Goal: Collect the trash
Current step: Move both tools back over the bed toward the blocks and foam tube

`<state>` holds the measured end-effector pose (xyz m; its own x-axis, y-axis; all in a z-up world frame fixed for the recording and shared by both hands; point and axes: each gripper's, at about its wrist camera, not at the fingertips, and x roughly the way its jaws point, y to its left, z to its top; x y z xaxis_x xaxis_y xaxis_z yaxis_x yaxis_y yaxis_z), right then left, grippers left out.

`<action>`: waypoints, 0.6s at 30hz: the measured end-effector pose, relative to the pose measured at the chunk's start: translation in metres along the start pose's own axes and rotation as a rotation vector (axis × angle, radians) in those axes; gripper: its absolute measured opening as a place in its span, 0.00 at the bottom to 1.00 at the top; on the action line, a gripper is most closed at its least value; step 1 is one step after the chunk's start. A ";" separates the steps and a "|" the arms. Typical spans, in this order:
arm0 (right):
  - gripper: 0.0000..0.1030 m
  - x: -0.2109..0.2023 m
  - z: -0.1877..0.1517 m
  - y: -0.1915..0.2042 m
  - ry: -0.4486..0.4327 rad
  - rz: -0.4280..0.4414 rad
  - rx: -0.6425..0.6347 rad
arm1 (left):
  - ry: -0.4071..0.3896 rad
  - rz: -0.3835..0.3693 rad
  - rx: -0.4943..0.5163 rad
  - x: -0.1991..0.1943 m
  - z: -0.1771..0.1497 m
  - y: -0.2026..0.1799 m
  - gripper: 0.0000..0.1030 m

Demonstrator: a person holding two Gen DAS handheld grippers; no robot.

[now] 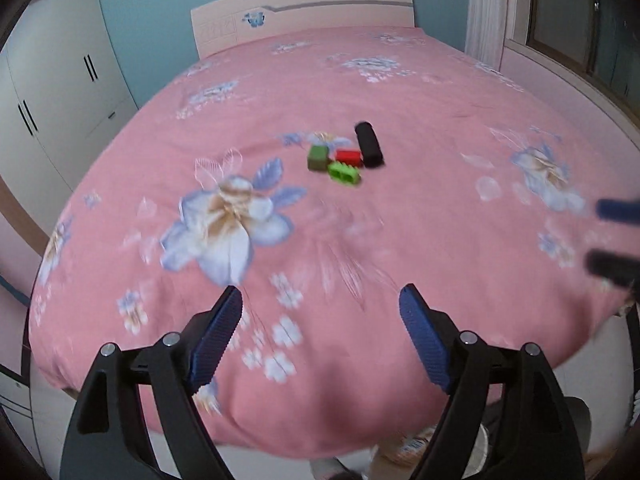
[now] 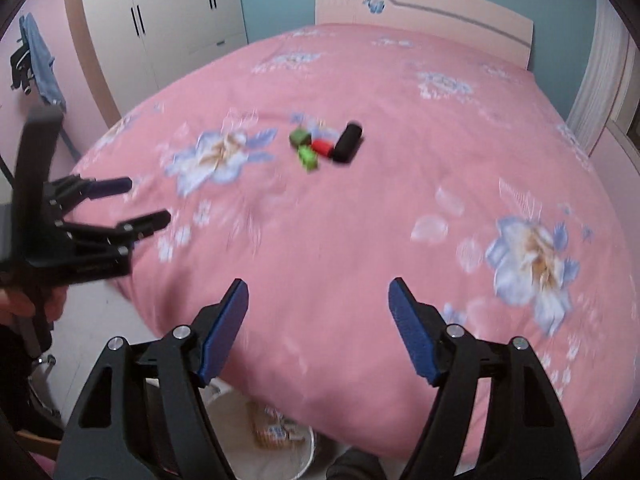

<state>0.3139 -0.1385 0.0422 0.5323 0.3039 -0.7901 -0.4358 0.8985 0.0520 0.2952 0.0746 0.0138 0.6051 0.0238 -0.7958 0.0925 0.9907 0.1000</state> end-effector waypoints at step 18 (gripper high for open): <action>0.70 0.109 0.147 -0.031 0.016 -0.014 0.082 | -0.008 -0.074 -0.001 0.118 0.082 0.033 0.80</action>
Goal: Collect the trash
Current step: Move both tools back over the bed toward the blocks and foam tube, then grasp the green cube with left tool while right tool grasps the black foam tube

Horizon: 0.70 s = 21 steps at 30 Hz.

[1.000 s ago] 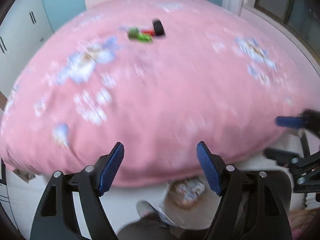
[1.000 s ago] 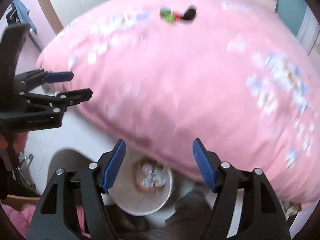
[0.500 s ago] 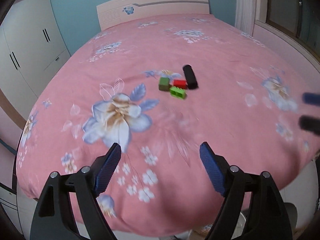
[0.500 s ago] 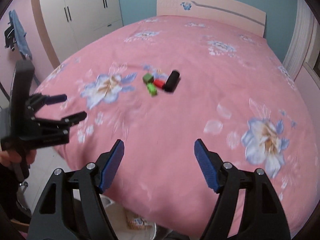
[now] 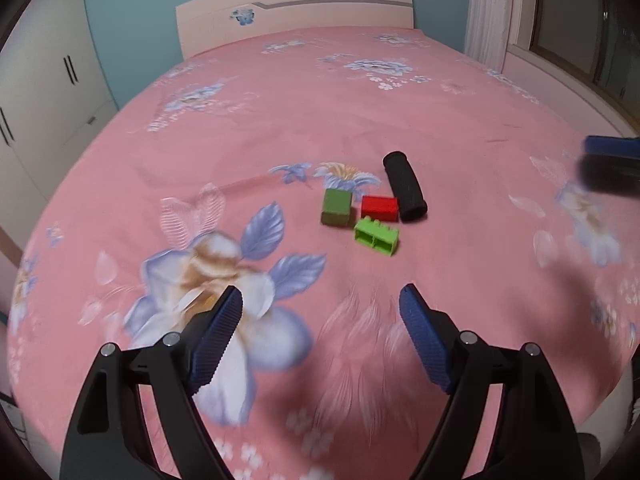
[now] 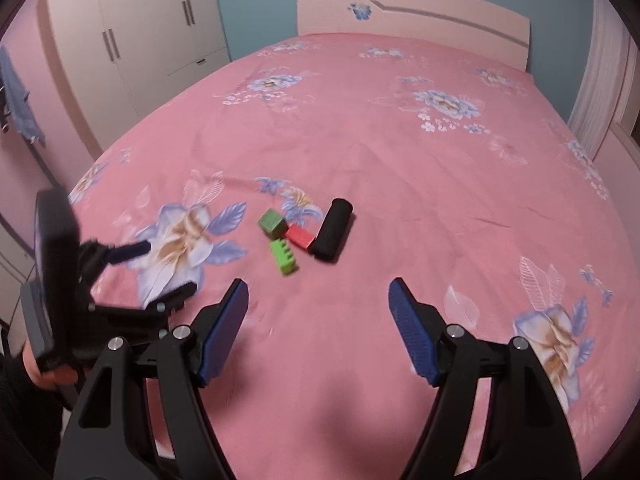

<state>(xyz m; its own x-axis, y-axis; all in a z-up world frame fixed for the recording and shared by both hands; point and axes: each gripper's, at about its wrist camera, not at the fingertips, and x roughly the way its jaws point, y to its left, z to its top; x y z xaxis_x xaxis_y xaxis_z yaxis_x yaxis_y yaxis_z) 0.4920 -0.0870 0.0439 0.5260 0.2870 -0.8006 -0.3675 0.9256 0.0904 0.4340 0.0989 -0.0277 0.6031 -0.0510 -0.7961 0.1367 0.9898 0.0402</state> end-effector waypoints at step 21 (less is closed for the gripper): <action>0.70 0.188 0.065 -0.014 0.153 -0.123 0.079 | 0.040 -0.090 0.042 0.125 0.050 0.004 0.71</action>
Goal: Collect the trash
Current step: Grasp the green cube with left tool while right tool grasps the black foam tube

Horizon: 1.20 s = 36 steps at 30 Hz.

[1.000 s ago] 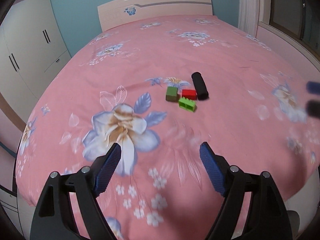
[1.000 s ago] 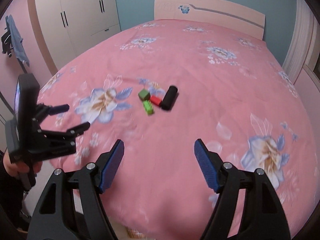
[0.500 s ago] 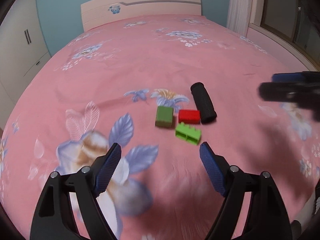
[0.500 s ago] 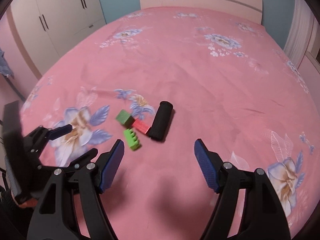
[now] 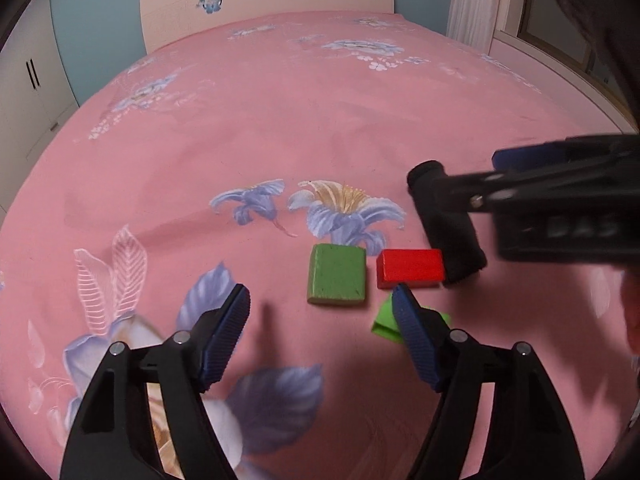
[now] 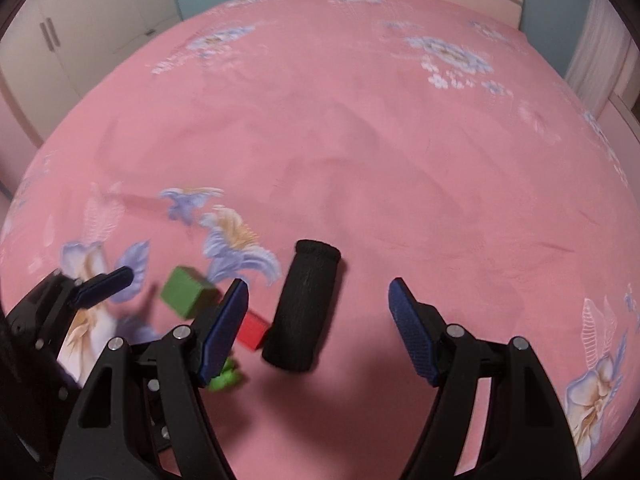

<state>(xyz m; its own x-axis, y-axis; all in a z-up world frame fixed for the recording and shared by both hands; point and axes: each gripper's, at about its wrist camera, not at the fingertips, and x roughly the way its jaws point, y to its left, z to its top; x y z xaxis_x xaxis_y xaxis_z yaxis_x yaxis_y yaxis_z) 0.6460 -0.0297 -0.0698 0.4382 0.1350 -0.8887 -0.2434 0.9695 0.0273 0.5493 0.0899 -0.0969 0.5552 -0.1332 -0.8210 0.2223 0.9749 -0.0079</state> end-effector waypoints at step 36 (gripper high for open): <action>0.32 -0.033 -0.004 -0.004 -0.018 0.044 0.066 | -0.015 0.016 -0.025 -0.036 0.010 -0.010 0.31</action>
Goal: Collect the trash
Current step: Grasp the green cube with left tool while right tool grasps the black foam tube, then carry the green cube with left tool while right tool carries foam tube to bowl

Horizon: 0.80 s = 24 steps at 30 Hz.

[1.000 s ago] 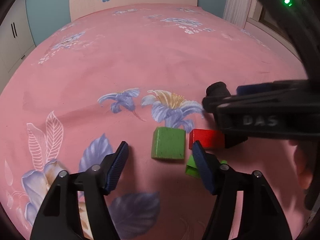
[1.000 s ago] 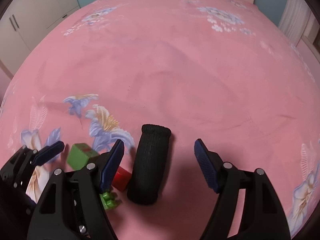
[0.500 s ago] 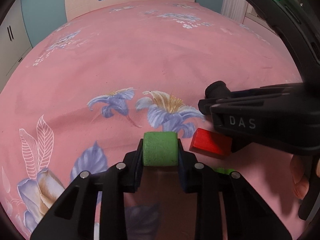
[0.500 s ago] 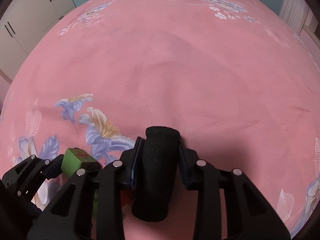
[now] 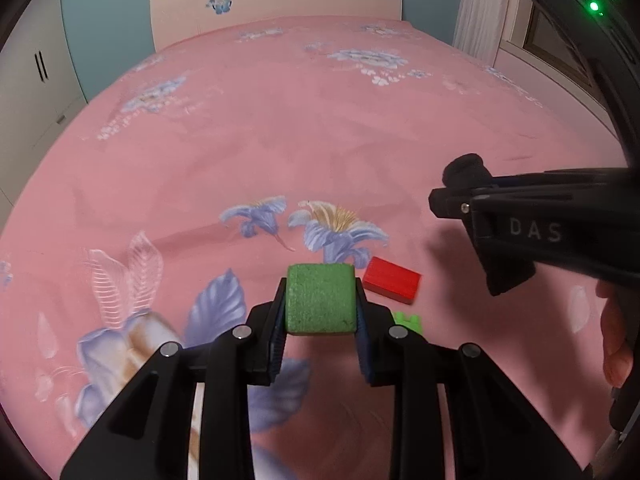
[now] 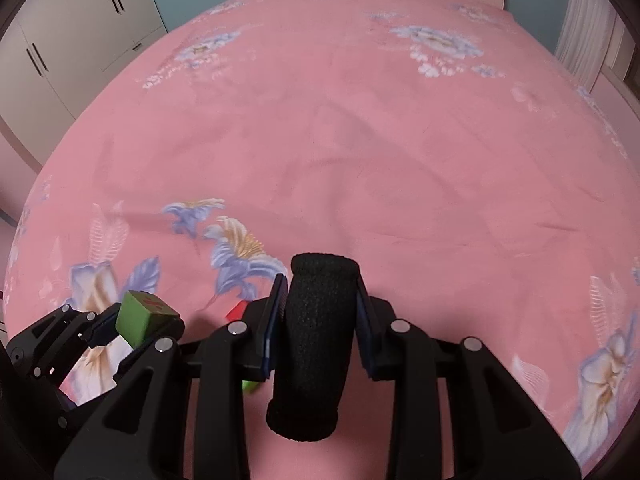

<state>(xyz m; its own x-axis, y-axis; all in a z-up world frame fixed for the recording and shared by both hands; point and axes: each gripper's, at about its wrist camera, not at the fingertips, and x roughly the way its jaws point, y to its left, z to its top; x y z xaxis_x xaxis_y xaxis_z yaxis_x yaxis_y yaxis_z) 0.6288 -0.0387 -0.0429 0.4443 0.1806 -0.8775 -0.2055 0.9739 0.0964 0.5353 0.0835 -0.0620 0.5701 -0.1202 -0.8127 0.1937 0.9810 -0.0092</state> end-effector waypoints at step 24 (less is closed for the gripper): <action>0.32 -0.250 -0.087 -0.013 -0.212 0.012 -0.043 | -0.155 0.145 0.130 -0.228 -0.026 -0.094 0.31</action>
<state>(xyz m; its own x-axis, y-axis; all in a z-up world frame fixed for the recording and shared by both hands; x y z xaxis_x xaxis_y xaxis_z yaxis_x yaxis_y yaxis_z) 0.4451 -0.1082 0.1342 0.6143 0.2218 -0.7573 -0.2474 0.9654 0.0821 0.3670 0.0229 0.1089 0.7131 -0.0115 -0.7010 0.1964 0.9631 0.1840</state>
